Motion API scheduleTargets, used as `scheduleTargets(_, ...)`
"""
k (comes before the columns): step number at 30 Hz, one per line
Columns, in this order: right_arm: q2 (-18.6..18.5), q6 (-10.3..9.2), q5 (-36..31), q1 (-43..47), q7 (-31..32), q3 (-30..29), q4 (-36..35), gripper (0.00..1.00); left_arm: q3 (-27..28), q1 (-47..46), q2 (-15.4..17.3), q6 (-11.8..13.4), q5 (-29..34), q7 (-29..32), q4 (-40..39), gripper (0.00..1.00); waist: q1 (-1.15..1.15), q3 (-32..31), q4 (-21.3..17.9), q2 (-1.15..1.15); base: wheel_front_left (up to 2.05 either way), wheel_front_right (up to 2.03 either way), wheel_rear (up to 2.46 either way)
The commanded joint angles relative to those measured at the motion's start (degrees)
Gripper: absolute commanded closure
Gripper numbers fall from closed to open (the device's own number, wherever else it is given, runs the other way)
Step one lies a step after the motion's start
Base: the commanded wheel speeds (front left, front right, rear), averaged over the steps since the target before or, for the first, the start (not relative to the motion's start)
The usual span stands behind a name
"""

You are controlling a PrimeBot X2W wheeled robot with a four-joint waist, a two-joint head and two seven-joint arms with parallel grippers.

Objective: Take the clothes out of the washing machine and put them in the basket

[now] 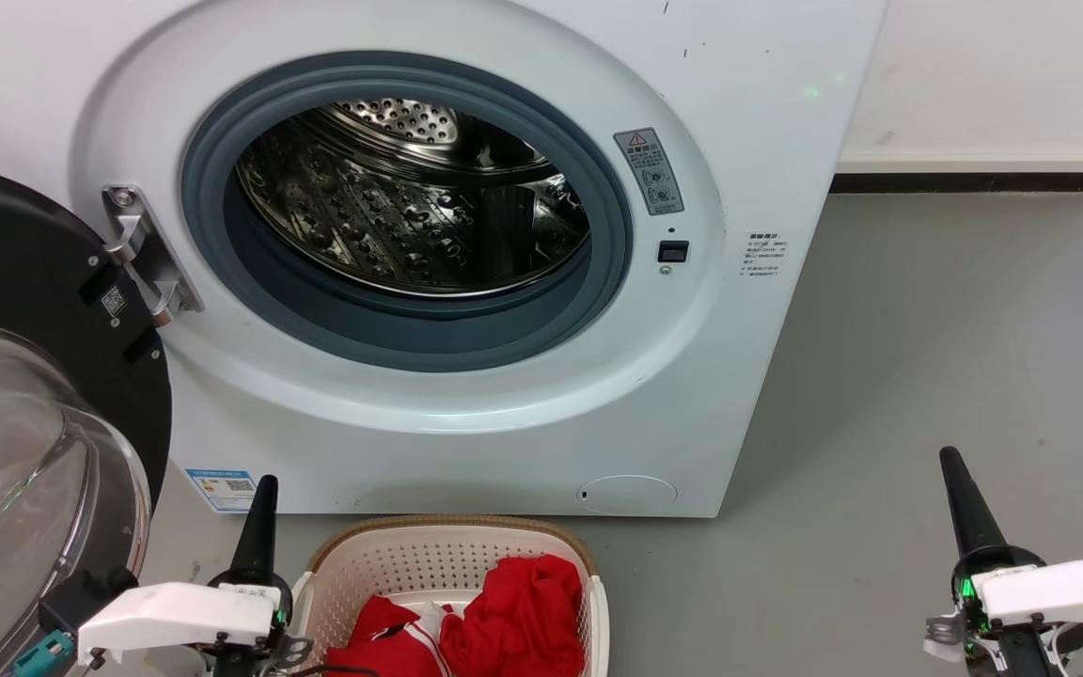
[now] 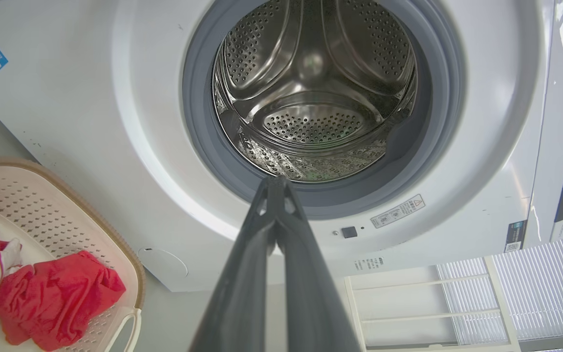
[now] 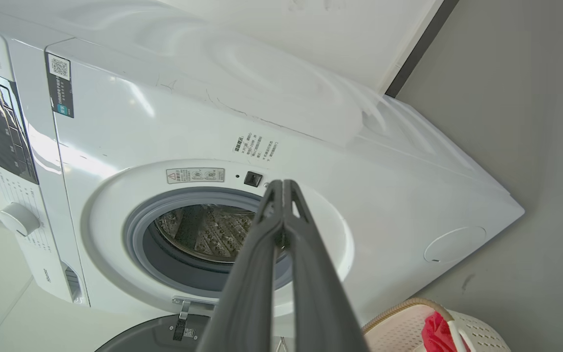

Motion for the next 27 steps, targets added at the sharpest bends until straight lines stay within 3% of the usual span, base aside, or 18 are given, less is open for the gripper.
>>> scheduleTargets(1, -0.40, 0.01, 1.65, -1.33, 0.32, -0.10, -0.01, 1.00, 0.15, -1.30, 0.05, -0.30, -1.50, 0.36, -0.20, 1.00, 0.00, -0.02, 0.01, 0.00, 0.00, 0.00, 0.00)
scheduleTargets(27, -0.26, 0.01, 14.23, -2.93, 3.67, -0.57, 1.50, 1.00, 0.85, -2.76, 0.05, -0.84, -14.30, 3.47, 1.17, 1.00, 0.00, -0.40, 0.09, 0.00, 0.00, 0.00, 0.00)
